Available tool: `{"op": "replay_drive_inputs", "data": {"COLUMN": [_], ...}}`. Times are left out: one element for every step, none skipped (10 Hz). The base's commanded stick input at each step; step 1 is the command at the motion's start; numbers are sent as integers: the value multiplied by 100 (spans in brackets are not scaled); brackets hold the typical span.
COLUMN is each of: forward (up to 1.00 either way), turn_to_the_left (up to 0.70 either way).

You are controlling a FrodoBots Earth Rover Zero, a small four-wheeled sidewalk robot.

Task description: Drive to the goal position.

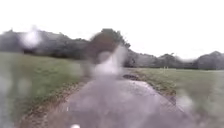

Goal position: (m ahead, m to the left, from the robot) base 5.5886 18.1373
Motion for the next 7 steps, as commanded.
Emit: {"op": "replay_drive_inputs", "data": {"forward": [85, 85, 85, 85, 85, 85, 85], "turn_to_the_left": [-12, 0, 0, 0, 0, 0, 0]}}
